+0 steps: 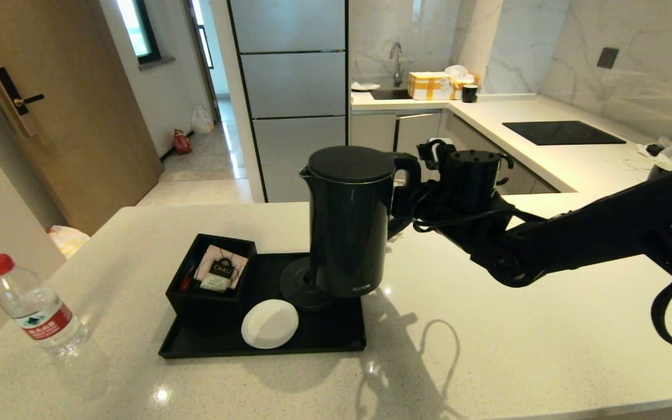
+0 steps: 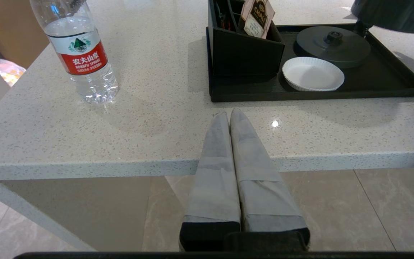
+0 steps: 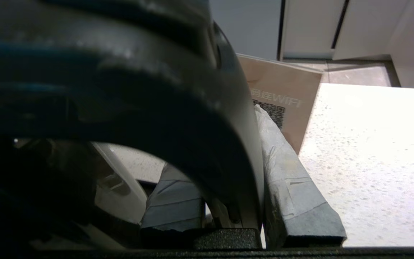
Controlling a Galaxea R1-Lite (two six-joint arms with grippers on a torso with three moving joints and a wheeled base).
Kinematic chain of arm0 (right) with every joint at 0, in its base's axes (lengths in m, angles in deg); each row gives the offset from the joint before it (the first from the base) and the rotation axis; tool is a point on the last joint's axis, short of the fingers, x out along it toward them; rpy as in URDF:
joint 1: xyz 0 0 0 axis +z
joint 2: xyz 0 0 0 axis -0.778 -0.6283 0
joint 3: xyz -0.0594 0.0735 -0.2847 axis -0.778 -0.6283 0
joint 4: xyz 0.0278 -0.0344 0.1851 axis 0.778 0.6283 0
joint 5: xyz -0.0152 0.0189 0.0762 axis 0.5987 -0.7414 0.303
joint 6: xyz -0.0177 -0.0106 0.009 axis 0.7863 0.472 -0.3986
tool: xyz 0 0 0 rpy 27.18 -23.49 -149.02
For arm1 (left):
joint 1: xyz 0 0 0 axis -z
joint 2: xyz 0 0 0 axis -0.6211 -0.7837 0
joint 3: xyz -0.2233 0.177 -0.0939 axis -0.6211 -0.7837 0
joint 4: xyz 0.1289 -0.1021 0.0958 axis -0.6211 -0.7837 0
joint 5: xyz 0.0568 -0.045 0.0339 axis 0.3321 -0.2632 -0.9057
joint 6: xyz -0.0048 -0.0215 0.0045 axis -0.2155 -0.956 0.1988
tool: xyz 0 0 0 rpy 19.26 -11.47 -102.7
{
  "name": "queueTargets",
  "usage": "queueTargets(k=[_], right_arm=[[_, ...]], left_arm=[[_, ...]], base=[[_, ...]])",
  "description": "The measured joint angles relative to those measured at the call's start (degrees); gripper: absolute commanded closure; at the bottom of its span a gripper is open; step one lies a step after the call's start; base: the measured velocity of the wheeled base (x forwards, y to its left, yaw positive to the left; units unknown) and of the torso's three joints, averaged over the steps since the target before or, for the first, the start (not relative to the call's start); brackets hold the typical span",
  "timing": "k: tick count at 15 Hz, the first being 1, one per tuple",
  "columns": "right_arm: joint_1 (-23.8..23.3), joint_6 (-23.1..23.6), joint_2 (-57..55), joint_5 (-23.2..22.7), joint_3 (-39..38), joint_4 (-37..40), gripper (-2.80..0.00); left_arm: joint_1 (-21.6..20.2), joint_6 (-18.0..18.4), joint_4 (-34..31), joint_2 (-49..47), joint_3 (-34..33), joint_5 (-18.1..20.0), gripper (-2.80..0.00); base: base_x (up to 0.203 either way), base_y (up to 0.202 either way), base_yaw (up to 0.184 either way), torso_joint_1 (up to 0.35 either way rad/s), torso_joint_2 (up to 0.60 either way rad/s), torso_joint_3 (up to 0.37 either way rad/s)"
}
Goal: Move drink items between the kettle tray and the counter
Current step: Return the kettle to its original position
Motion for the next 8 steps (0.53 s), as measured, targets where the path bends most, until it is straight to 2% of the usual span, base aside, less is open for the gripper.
queueTargets(k=[3, 5, 8], right_arm=[[3.06, 0.02, -4.13, 3.88, 6.72, 2.87, 0.0], [4.5, 0.05, -6.91, 8.45, 10.9, 4.65, 0.0], [5.71, 0.1, -9.57, 9.49, 13.65, 5.48, 0.0]], left_arm=[[0.0, 0.0, 0.0, 0.0, 0.0, 0.02, 0.0], [0.0, -0.01, 0.0, 0.0, 0.0, 0.02, 0.0], [0.0, -0.02, -0.02, 0.0, 0.0, 0.02, 0.0]], base=[[0.0, 0.0, 0.0, 0.0, 0.0, 0.0], [0.0, 0.0, 0.0, 0.0, 0.0, 0.0], [0.0, 0.0, 0.0, 0.0, 0.0, 0.0]])
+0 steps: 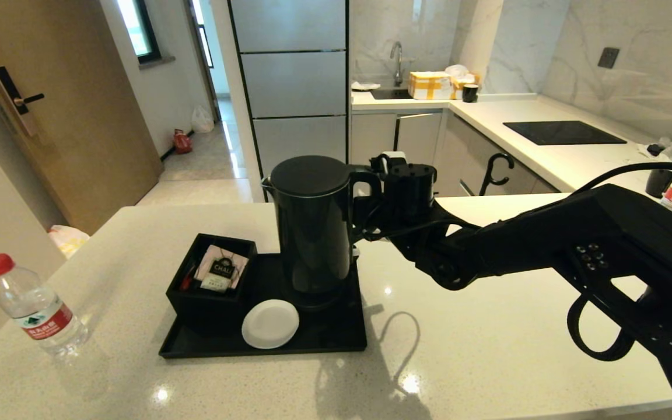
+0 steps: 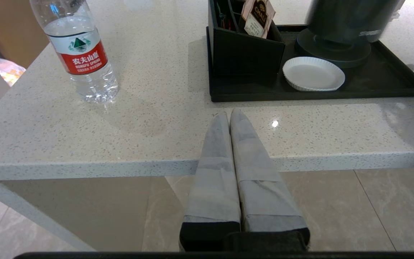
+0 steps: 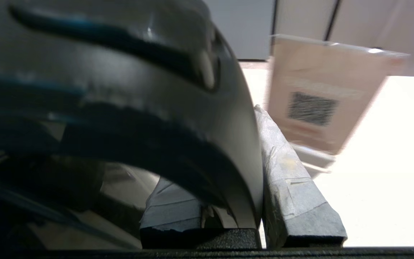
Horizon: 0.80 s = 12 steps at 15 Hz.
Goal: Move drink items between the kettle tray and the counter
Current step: Return the kettle to its original position
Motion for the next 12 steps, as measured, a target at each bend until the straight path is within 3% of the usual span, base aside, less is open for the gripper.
queueTargets(k=[3, 12], right_arm=[[0.2, -0.1, -2.22, 3.18, 3.52, 1.05, 0.0], [0.37, -0.07, -5.04, 5.3, 5.97, 0.76, 0.0]], left_arm=[[0.0, 0.02, 0.02, 0.0, 0.0, 0.01, 0.0], [0.0, 0.01, 0.01, 0.0, 0.0, -0.01, 0.0]], base=[[0.0, 0.0, 0.0, 0.0, 0.0, 0.0], [0.0, 0.0, 0.0, 0.0, 0.0, 0.0]])
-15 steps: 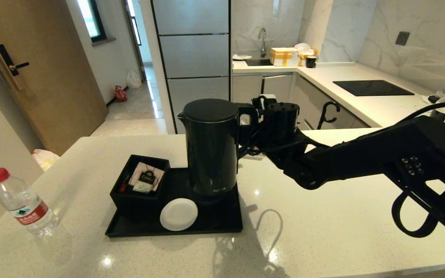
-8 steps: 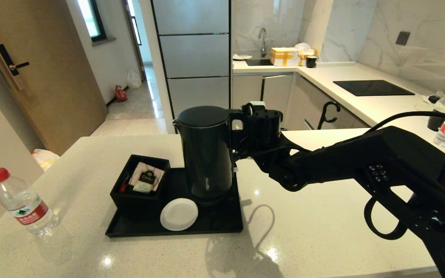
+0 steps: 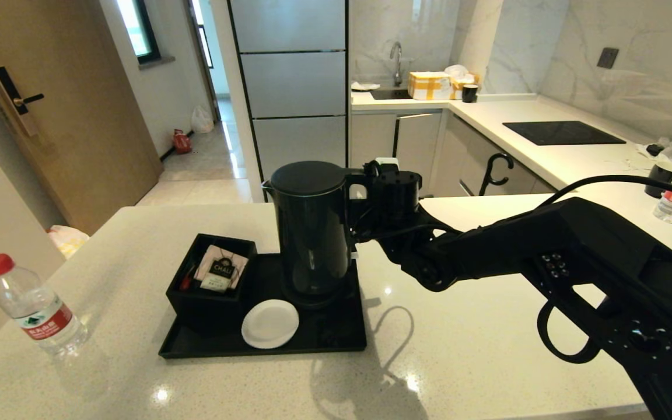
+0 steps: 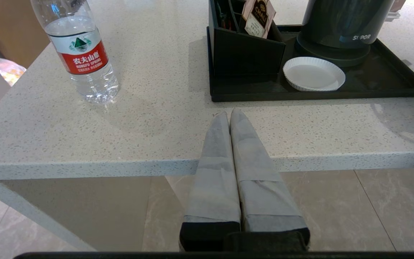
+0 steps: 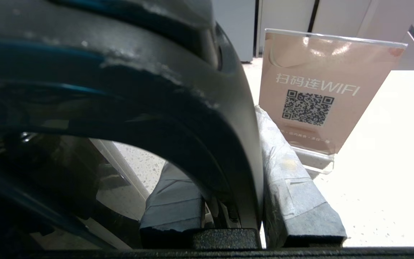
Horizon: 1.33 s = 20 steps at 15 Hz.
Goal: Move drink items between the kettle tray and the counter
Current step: Return the kettle to its original position
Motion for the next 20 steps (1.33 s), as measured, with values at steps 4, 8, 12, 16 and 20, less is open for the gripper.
queueTargets(k=[4, 8, 12, 16, 20], right_arm=[[0.66, 0.02, -0.35, 1.45, -0.2, -0.41, 0.0], [1.57, 0.52, -0.66, 4.1, -0.09, -0.52, 0.0], [2.26, 0.85, -0.66, 5.37, -0.67, -0.61, 0.0], [2.65, 3.24, -1.02, 7.81, -0.87, -3.02, 0.0], [2.65, 6.08, -1.38, 7.7, -1.99, -6.51, 0.0]], left_arm=[[0.0, 0.01, 0.0, 0.0, 0.0, 0.01, 0.0], [0.0, -0.01, -0.01, 0.0, 0.0, 0.01, 0.0], [0.0, -0.01, 0.01, 0.0, 0.0, 0.01, 0.0], [0.0, -0.01, 0.01, 0.0, 0.0, 0.01, 0.0], [0.0, 0.01, 0.01, 0.0, 0.0, 0.01, 0.0]], base=[[0.0, 0.0, 0.0, 0.0, 0.0, 0.0], [0.0, 0.0, 0.0, 0.0, 0.0, 0.0], [0.0, 0.0, 0.0, 0.0, 0.0, 0.0], [0.0, 0.0, 0.0, 0.0, 0.0, 0.0], [0.0, 0.0, 0.0, 0.0, 0.0, 0.0]])
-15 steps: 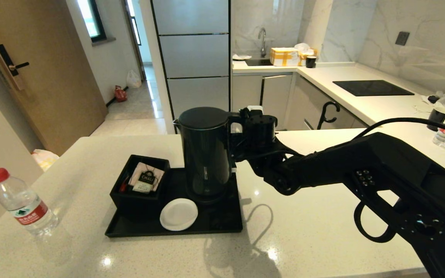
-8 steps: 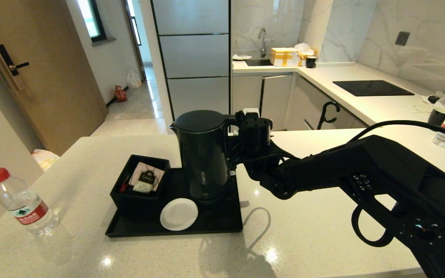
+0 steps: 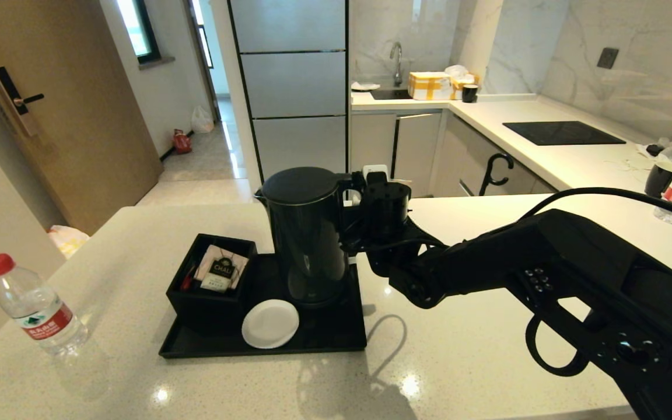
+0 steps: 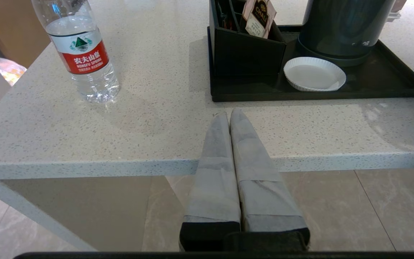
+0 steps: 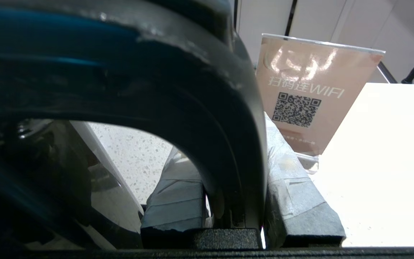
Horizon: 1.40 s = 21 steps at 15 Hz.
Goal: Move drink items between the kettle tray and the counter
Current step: Return the kettle to its original position
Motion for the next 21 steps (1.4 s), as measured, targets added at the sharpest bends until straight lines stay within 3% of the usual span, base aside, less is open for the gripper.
queueTargets(k=[1, 9, 17, 21], right_arm=[[-0.02, 0.0, -0.13, 0.04, -0.1, 0.08, -2.8], [-0.05, -0.52, 0.6, -0.45, -3.38, 0.31, -2.8], [-0.17, -4.06, 8.52, -10.43, -14.41, 0.39, -2.8], [-0.82, -5.57, 11.99, -12.17, -19.19, 0.6, -2.8]], left_arm=[[0.0, 0.0, 0.0, 0.0, 0.0, 0.0, 0.0], [-0.05, -0.02, -0.02, 0.0, 0.0, 0.0, 0.0], [0.0, -0.02, 0.0, 0.0, 0.0, 0.0, 0.0], [-0.07, -0.01, -0.02, 0.0, 0.0, -0.01, 0.0]], base=[[0.0, 0.0, 0.0, 0.0, 0.0, 0.0], [0.0, 0.0, 0.0, 0.0, 0.0, 0.0], [0.0, 0.0, 0.0, 0.0, 0.0, 0.0], [0.0, 0.0, 0.0, 0.0, 0.0, 0.0]])
